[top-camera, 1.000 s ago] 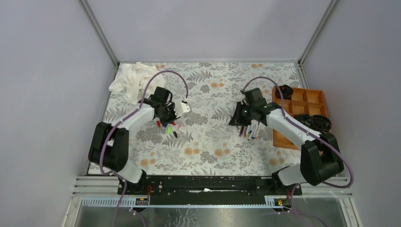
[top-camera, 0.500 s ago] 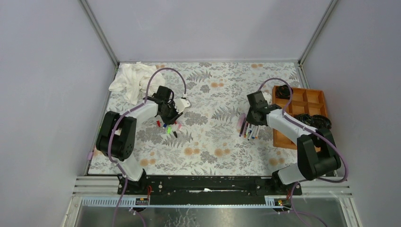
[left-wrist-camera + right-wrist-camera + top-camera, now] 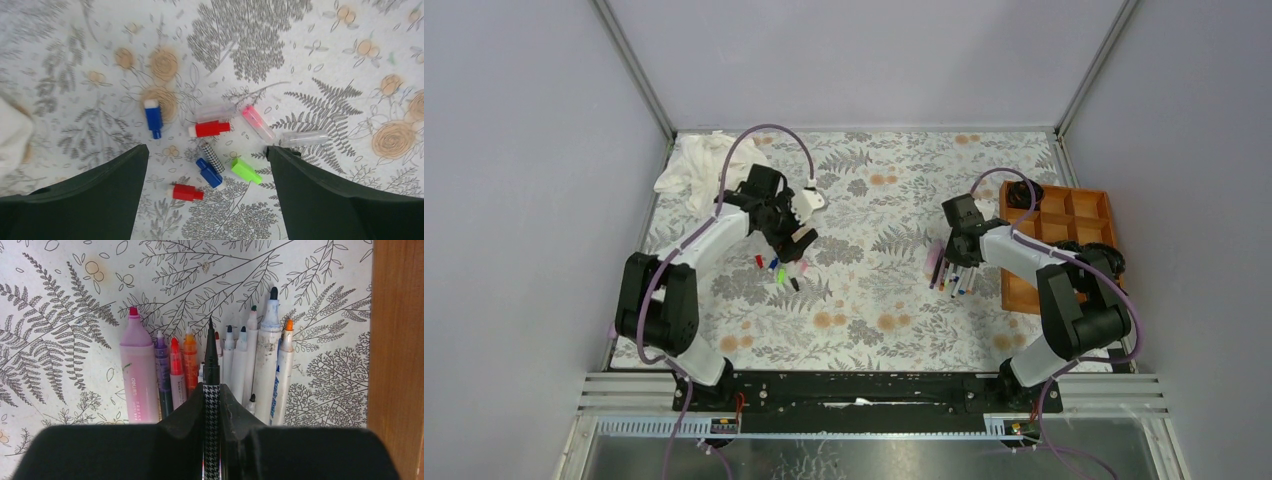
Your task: Open the pen caps
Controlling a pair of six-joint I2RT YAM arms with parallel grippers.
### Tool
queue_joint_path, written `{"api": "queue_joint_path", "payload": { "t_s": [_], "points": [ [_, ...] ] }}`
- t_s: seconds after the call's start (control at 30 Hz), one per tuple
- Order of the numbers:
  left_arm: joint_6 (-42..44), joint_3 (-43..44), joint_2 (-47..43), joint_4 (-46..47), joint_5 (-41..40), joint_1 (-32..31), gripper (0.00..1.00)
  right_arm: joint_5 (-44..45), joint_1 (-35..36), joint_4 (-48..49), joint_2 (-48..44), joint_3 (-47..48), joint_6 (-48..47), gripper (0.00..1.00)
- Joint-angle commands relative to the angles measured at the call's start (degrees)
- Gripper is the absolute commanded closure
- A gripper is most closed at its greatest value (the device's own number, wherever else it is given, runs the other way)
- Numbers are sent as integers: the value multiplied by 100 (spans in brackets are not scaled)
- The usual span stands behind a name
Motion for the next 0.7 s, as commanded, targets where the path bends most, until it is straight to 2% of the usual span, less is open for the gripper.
{"api": "queue_joint_path", "payload": {
  "t_s": [0.0, 0.13, 0.2, 0.53, 0.67],
  "points": [
    [-175, 446, -319, -412, 215, 48, 2, 197, -48, 137, 40, 189, 63, 82],
    [-322, 584, -515, -549, 299, 119, 2, 154, -51, 157, -35, 92, 71, 66],
    [-390, 601, -612, -595, 351, 148, 2, 103, -50, 201, -116, 18, 71, 62],
    [-707, 586, -971, -621, 307, 292, 1, -111, -46, 24, -654, 7, 132, 60],
    [-959, 568, -1155, -515, 573, 603, 2, -122, -46, -130, -1211, -130, 115, 54]
  ]
}}
